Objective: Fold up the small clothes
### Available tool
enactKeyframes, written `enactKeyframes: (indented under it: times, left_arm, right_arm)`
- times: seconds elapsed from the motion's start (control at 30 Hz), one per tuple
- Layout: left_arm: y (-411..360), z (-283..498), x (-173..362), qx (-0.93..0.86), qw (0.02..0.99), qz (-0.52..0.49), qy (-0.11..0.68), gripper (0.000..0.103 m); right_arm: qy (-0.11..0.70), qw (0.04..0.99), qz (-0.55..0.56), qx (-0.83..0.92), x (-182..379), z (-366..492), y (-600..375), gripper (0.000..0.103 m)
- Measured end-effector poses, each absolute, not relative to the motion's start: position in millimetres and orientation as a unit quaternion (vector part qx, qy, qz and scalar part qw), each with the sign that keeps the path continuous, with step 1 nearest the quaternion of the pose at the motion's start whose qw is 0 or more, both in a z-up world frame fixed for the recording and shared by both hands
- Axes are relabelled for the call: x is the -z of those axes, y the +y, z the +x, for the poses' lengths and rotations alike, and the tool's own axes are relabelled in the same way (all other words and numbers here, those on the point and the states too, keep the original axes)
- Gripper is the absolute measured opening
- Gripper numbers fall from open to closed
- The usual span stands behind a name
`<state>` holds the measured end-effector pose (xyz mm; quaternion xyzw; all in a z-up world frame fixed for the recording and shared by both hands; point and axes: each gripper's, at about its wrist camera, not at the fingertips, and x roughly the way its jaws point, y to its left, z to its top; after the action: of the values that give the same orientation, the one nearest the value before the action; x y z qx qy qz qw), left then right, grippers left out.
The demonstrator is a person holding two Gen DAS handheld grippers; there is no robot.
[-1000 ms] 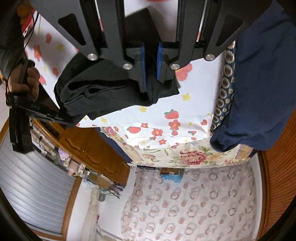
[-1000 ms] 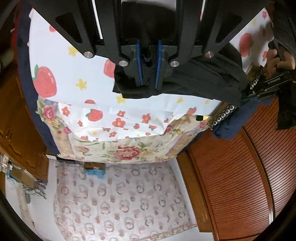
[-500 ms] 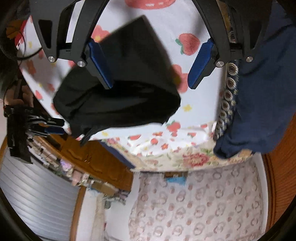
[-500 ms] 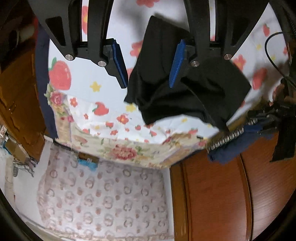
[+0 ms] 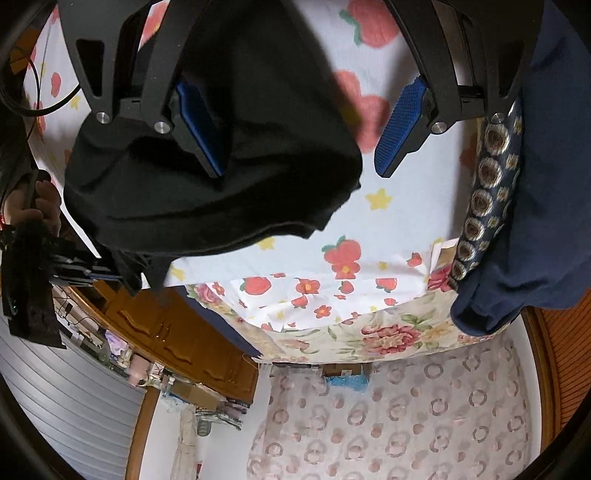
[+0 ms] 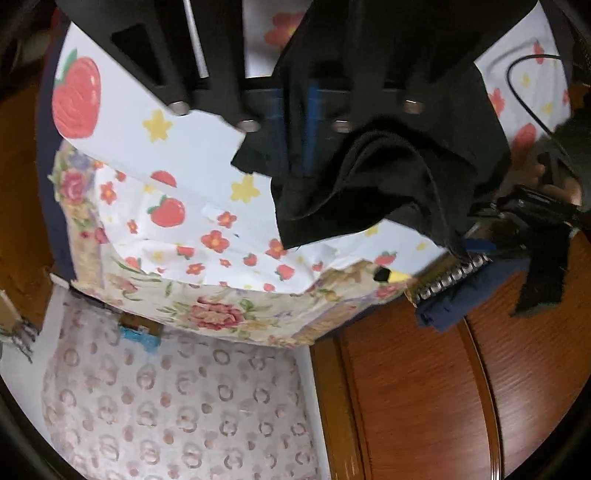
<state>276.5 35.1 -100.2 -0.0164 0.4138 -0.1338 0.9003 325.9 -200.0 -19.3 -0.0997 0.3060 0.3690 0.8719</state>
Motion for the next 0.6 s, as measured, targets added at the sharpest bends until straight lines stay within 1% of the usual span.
enactKeyframes:
  times: [0.07,0.13,0.17,0.23,0.37,0.47,0.5,0.53,0.57,0.6]
  left_arm:
    - [35.9,279.2,101.6,0.124,0.902,-0.016,0.413,0.083]
    - [37.2,279.8,101.8,0.109,0.905,-0.012,0.41,0.083]
    - [38.4,278.1,99.8,0.097,0.91,-0.01,0.402,0.083]
    - [40.5,277.7,98.1,0.089,0.913,-0.009,0.397,0.083]
    - [44.2,278.0,99.7,0.088,0.911,-0.011,0.402,0.083]
    - [44.9,278.0,101.5,0.089,0.91,-0.011,0.404,0.083]
    - [45.5,278.8,102.8,0.09,0.909,-0.014,0.407,0.083]
    - [45.6,279.2,104.0,0.091,0.908,-0.016,0.409,0.083]
    - [45.3,279.3,104.7,0.09,0.907,-0.016,0.41,0.083]
    - [44.2,279.4,105.7,0.091,0.906,-0.015,0.413,0.081]
  right_arm:
    - [0.299,0.875,-0.06,-0.376,17.6,332.4,-212.6,0.003]
    - [0.289,0.897,-0.002,-0.335,17.2,341.9,-233.3,0.002]
    - [0.297,0.9,0.019,-0.32,20.5,345.4,-240.5,0.002]
    - [0.307,0.908,0.018,-0.284,24.7,347.9,-247.2,0.002]
    - [0.321,0.907,0.004,-0.273,29.3,346.5,-247.0,0.003]
    - [0.318,0.914,-0.028,-0.251,22.0,340.4,-239.2,0.02]
    - [0.317,0.914,-0.036,-0.251,18.2,337.5,-236.3,0.034]
    - [0.316,0.912,-0.04,-0.259,16.9,333.1,-234.3,0.052]
    - [0.319,0.908,-0.036,-0.269,17.0,332.2,-233.4,0.056]
    - [0.324,0.906,-0.034,-0.27,16.0,329.9,-228.3,0.058]
